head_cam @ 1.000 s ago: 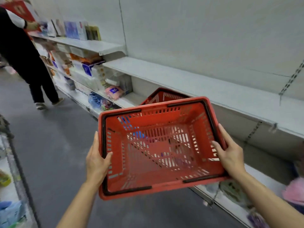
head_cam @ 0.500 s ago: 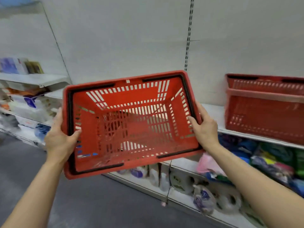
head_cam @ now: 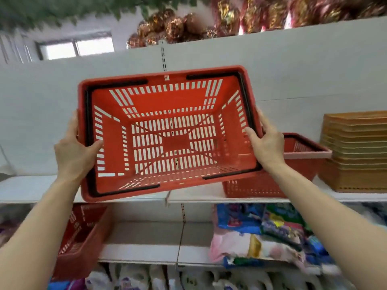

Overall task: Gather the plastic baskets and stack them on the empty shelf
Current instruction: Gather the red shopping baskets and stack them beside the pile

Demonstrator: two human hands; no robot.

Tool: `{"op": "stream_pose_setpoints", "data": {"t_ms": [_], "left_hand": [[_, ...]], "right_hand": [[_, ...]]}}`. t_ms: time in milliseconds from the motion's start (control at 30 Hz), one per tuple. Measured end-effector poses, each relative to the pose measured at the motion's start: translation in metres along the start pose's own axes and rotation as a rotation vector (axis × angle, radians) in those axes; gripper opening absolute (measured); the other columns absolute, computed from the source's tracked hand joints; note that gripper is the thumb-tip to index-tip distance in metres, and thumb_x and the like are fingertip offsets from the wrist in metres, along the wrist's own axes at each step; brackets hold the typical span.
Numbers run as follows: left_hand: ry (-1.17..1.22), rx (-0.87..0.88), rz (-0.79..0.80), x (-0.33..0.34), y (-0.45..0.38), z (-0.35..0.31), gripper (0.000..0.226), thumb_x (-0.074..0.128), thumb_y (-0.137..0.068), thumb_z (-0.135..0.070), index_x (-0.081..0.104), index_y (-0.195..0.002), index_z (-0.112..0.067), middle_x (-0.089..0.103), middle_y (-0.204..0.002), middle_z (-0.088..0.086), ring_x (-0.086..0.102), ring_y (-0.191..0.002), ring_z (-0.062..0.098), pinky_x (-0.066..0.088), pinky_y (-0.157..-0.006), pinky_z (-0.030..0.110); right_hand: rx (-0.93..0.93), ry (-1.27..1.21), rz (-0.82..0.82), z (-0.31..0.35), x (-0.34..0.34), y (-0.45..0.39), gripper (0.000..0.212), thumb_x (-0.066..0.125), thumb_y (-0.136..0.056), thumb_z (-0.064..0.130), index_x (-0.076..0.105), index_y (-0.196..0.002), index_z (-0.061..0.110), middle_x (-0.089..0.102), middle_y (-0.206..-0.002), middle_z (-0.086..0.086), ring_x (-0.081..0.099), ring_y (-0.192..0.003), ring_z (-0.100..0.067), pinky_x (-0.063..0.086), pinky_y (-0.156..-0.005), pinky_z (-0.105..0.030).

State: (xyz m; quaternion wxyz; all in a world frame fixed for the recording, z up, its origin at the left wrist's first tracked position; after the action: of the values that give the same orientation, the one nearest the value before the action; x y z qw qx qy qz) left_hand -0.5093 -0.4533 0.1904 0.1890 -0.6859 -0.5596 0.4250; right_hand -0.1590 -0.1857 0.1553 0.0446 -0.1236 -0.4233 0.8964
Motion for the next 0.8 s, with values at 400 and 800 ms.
{"op": "stream_pose_setpoints", "data": {"t_ms": [400,800], "left_hand": [[0.278,0.169,0.126,0.137,-0.061,-0.152,0.083,0.072,-0.085,-0.010,0.031,-0.155,-0.030,0.060,-0.138,0.007,0.060,-0.121,0.024,0.042,-0.107,0.037],[0.187,-0.029,0.422,0.291,-0.091,-0.215,0.080,0.080,-0.054,-0.015,0.060,-0.130,-0.030,0.074,-0.110,0.010,0.071,-0.095,0.030,0.055,-0.091,0.041]], "right_hand": [[0.011,0.233,-0.189,-0.056,-0.121,-0.107,0.056,0.058,-0.091,0.036,0.039,-0.144,0.037,0.065,-0.127,0.005,0.065,-0.108,-0.018,0.054,-0.092,-0.038],[0.172,0.466,0.024,-0.157,-0.171,-0.211,0.051,0.072,-0.078,0.030,0.061,-0.128,0.031,0.068,-0.121,-0.002,0.062,-0.113,-0.025,0.048,-0.093,-0.035]]}}
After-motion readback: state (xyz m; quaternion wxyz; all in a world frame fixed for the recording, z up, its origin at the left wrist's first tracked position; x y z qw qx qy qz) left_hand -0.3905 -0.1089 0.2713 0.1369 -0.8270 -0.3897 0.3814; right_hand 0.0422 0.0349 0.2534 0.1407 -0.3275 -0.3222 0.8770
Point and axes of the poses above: each hand's wrist, its own y-axis away from the middle knuckle, its own x-axis out of the palm, z = x × y, the point moved 3 cm from there along -y, towards the middle knuckle
